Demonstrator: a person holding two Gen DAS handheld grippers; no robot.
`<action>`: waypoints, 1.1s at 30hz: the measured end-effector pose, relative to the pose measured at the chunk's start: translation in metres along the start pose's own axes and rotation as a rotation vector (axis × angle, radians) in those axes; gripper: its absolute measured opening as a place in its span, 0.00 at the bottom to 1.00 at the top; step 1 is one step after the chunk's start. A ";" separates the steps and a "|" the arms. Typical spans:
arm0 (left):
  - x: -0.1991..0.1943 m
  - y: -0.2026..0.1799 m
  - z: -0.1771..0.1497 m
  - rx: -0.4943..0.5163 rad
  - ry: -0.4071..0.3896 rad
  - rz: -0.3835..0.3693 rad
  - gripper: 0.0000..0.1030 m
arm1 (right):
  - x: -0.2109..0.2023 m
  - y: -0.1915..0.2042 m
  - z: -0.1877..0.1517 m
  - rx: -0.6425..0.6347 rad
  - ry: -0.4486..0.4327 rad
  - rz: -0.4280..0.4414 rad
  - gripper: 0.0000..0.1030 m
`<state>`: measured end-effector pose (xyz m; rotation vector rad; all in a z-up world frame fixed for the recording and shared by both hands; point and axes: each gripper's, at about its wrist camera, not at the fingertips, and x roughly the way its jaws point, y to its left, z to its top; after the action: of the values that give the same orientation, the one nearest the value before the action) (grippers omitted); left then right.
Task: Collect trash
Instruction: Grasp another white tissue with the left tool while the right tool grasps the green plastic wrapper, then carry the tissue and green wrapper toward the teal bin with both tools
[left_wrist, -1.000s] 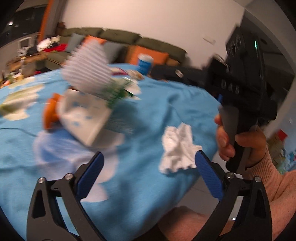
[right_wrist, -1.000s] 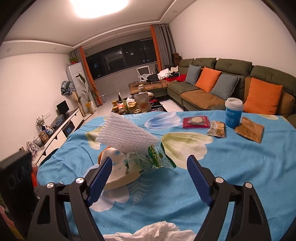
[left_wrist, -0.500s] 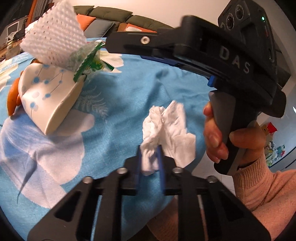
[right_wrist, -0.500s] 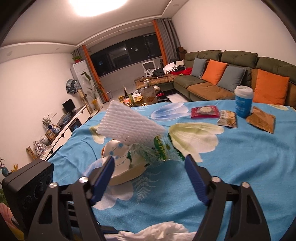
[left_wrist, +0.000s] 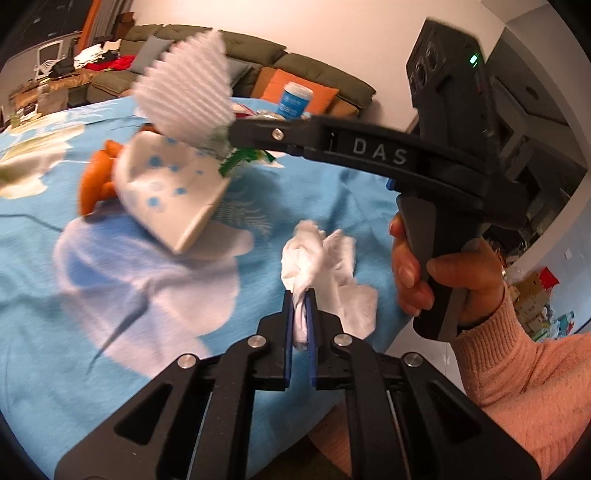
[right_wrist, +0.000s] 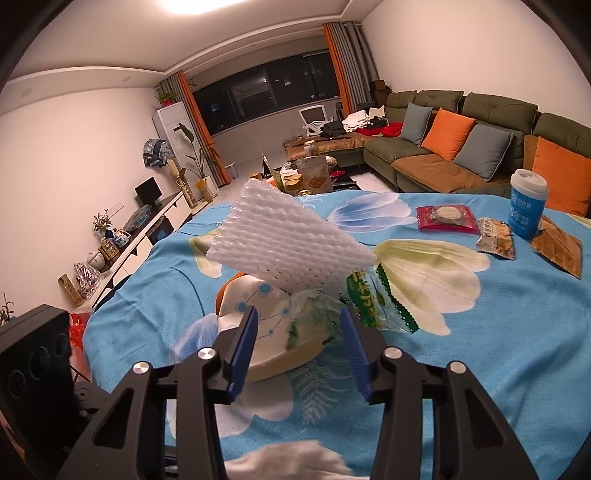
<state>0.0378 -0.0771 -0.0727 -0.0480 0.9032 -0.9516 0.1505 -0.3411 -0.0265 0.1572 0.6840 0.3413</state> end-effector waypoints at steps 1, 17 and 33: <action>-0.005 0.002 -0.001 -0.001 -0.009 0.009 0.06 | 0.001 0.000 0.000 0.002 0.003 -0.002 0.35; -0.108 0.040 -0.020 -0.022 -0.169 0.083 0.06 | -0.015 -0.005 0.003 0.050 -0.029 -0.003 0.05; -0.169 0.066 -0.023 -0.097 -0.295 0.218 0.06 | -0.043 0.038 0.014 -0.047 -0.067 0.101 0.04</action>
<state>0.0241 0.0922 -0.0055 -0.1651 0.6648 -0.6756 0.1188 -0.3218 0.0189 0.1584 0.6023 0.4465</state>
